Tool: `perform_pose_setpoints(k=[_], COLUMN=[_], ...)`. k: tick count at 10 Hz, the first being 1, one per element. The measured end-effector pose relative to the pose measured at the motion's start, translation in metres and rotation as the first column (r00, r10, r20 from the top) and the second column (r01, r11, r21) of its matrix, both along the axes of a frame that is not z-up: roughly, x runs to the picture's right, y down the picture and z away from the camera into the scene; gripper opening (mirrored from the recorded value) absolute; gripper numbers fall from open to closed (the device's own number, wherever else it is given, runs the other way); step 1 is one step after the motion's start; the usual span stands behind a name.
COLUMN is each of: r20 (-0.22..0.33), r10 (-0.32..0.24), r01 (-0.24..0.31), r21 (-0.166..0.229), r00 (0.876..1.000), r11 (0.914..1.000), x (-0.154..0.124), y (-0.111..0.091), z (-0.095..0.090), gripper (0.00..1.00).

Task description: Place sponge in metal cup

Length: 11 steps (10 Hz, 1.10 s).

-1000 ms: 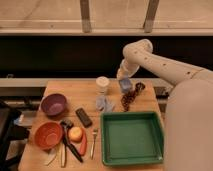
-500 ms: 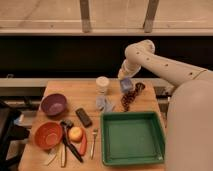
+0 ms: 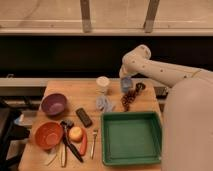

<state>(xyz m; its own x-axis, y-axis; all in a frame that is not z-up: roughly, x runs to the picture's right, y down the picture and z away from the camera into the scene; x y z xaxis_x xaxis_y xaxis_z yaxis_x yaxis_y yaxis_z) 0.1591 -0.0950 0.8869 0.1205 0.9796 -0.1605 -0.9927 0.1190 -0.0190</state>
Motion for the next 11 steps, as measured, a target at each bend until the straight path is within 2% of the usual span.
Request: perform_pose_setpoints(k=[3,5,7,9,11], r20=[-0.073,-0.140,-0.202,-0.247,-0.255], r10=[0.032,0.056,0.084,0.117,0.136], r01=[-0.031,-0.057,-0.090,-0.129,-0.153], r21=[0.013,-0.003,-0.022,-0.033,-0.051], r00=[0.997,0.989,0.976,0.962,0.957], r11=[0.9994,0.9984,0.9957,0.9911,0.9868], x=[0.023,0.055,0.094,0.126,0.132], y=[-0.021,-0.034,-0.038,-0.036,-0.033], z=[0.029,0.047,0.048,0.038,0.034], gripper=[0.13,0.13,0.13,0.13,0.13])
